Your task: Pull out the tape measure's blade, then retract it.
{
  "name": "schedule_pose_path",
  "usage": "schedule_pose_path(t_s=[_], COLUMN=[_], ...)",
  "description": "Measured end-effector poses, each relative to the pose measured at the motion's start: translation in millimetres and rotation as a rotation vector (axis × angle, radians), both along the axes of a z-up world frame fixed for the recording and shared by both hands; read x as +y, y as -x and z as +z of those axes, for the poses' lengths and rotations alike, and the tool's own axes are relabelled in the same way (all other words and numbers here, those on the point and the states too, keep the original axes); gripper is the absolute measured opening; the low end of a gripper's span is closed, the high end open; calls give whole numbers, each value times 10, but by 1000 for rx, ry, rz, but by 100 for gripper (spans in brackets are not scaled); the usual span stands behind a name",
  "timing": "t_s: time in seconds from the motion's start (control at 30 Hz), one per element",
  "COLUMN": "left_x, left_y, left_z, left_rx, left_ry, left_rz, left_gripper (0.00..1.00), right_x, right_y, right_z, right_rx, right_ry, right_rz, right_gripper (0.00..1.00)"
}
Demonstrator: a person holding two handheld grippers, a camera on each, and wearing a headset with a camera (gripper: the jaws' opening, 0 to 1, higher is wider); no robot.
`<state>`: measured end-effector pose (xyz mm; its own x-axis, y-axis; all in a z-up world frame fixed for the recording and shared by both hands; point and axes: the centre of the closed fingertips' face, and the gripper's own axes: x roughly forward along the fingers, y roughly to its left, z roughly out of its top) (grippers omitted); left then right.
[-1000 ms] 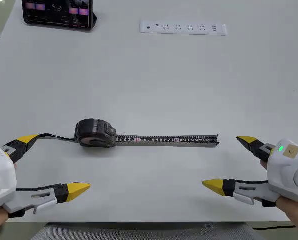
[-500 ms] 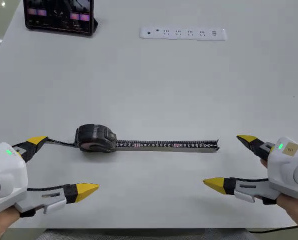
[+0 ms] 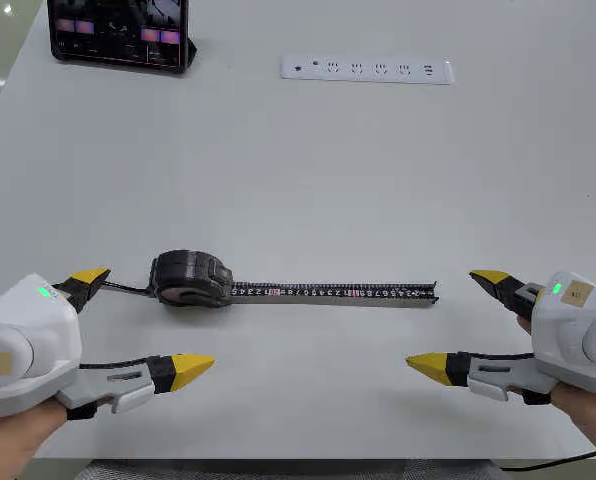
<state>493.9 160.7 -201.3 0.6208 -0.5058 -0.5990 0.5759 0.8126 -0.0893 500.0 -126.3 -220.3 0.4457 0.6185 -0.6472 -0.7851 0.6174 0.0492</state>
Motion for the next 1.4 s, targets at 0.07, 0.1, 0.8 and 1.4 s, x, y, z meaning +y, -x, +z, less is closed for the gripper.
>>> schedule_pose_path(t_s=[0.07, 0.1, 0.8, 1.4], left_x=[-10, -13, -130, -249], left_y=[-11, -17, -183, -270], left_z=[0, 1, -27, -92], left_rx=[0, -1, 3, 50], left_ry=[3, 4, 46, 141], left_rz=[5, 7, 72, 158], left_gripper=[99, 99, 98, 94], right_x=[0, 2, 23, 12], right_y=[-5, -9, -45, -76], right_z=[-4, -1, -25, -28], right_rx=[0, -3, -4, -4], right_ry=[0, 0, 4, 5], right_rz=[2, 5, 35, 34], right_gripper=[82, 82, 79, 79])
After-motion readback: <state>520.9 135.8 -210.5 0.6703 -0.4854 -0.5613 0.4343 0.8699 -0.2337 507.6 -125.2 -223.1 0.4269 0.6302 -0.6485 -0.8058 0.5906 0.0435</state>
